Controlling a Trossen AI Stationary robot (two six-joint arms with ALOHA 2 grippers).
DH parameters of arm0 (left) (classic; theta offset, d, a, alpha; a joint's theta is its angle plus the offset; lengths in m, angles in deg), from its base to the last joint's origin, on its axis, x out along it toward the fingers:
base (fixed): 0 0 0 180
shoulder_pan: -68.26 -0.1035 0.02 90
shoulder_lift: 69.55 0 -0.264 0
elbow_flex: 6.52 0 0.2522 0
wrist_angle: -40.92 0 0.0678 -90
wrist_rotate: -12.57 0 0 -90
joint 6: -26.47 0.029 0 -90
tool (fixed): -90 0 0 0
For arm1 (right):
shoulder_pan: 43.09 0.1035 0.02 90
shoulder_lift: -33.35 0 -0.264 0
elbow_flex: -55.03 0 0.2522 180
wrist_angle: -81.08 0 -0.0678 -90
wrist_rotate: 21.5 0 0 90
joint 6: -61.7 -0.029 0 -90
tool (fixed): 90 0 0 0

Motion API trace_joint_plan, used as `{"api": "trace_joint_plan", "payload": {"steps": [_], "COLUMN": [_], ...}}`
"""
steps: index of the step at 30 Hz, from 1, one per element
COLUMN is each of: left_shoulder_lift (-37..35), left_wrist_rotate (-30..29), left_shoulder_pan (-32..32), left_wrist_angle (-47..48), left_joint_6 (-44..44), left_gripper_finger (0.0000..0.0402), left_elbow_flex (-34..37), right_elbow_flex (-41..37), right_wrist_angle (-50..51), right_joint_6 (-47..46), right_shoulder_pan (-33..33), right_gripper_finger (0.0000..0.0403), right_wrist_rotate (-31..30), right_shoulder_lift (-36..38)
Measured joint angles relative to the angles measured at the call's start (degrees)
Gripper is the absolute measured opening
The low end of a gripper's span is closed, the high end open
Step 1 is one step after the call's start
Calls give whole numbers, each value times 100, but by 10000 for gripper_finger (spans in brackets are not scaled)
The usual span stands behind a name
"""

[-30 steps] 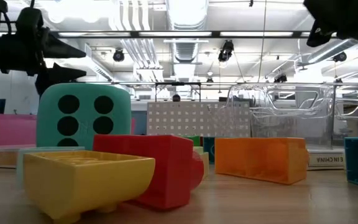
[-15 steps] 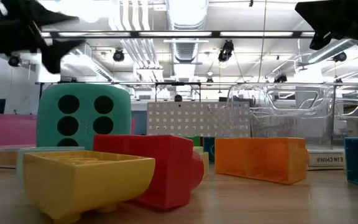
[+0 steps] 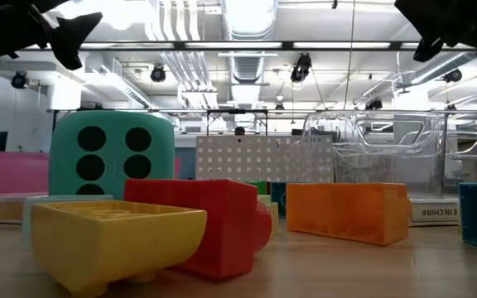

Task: Pick & Place Toys
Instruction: Put the light blue dice into the left transparent bin

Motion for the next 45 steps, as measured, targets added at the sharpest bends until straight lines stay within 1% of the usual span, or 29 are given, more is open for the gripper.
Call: {"api": "trace_joint_plan", "payload": {"steps": [7,11,18,25,29,36,40,45], "left_shoulder_lift": [0,0,-2,0,0,-1,-4,-4], "left_wrist_rotate": [0,-44,-44,-44,-44,-44,-44,-44], "left_shoulder_pan": [0,0,0,0,0,0,0,2], "left_wrist_angle": [118,138,133,133,133,163,372,1030], "left_joint_6": [0,-2,-6,-42,-39,-38,-37,-30], "left_gripper_finger": [259,259,259,259,259,259,259,259], "left_elbow_flex": [0,0,-2,-4,-4,-4,-4,-4], "right_elbow_flex": [5,5,5,184,315,493,495,495], "right_wrist_angle": [19,48,106,288,540,515,519,489], "right_joint_6": [26,-94,-115,-159,-159,-132,39,93], "right_shoulder_pan": [-4,-2,0,0,0,-4,-4,-2], "right_gripper_finger": [13,13,13,13,13,13,13,13], "right_wrist_rotate": [-405,-357,18,36,35,-264,-267,-267], "right_shoulder_lift": [-13,-16,-137,-194,-375,-757,-900,-1009]}}
